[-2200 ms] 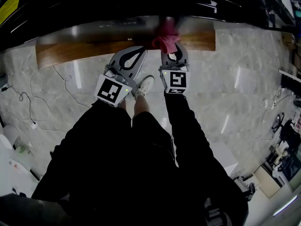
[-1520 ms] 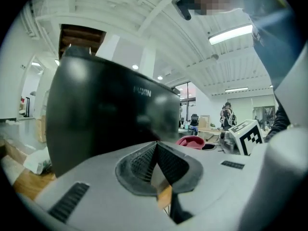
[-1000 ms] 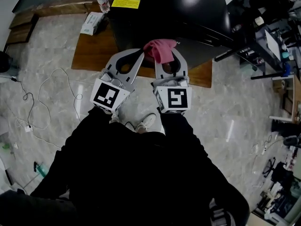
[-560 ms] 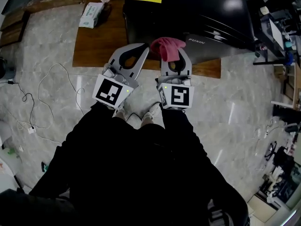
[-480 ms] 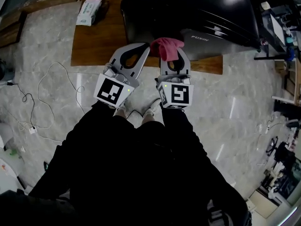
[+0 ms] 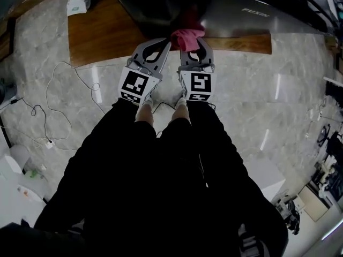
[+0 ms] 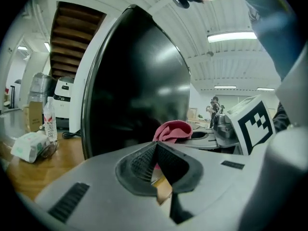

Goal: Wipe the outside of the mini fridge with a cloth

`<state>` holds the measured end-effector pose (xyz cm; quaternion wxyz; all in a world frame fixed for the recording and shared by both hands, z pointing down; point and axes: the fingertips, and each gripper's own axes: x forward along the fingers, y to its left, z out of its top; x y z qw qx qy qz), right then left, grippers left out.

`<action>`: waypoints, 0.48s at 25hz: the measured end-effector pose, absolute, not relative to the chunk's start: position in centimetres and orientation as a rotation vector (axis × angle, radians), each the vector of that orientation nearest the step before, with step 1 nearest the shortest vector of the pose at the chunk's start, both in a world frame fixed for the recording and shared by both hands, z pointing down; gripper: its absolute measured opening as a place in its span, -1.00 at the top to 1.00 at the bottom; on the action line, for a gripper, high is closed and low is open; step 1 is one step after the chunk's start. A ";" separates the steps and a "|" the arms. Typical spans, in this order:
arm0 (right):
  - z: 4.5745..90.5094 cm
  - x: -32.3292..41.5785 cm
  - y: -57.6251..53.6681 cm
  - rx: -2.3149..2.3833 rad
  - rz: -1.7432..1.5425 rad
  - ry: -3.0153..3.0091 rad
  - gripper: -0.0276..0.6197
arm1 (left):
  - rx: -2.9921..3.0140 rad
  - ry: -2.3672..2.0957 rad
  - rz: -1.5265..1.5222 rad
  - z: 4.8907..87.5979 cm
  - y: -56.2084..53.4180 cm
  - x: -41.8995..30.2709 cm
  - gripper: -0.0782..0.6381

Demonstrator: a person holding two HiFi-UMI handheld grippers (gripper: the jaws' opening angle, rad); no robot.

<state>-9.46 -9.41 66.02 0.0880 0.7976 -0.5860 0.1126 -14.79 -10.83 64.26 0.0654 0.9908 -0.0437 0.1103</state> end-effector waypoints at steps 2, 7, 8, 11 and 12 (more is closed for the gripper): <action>68.7 -9.5 -9.6 2.353 0.371 -1.726 0.66 | 2.973 -0.141 0.367 66.9 -11.3 -14.8 0.78; 74.5 -9.6 -9.8 2.298 0.518 -1.676 0.66 | 2.943 -0.114 0.478 72.0 -11.5 -14.5 0.78; 75.2 -9.6 -9.5 2.289 0.544 -1.664 0.66 | 2.932 -0.099 0.498 72.6 -11.3 -14.6 0.78; 76.6 -9.6 -9.2 2.284 0.600 -1.634 0.65 | 2.908 -0.037 0.503 72.5 -10.7 -15.0 0.78; 76.7 -9.6 -9.2 2.285 0.610 -1.631 0.65 | 2.903 -0.014 0.494 72.0 -10.7 -15.2 0.78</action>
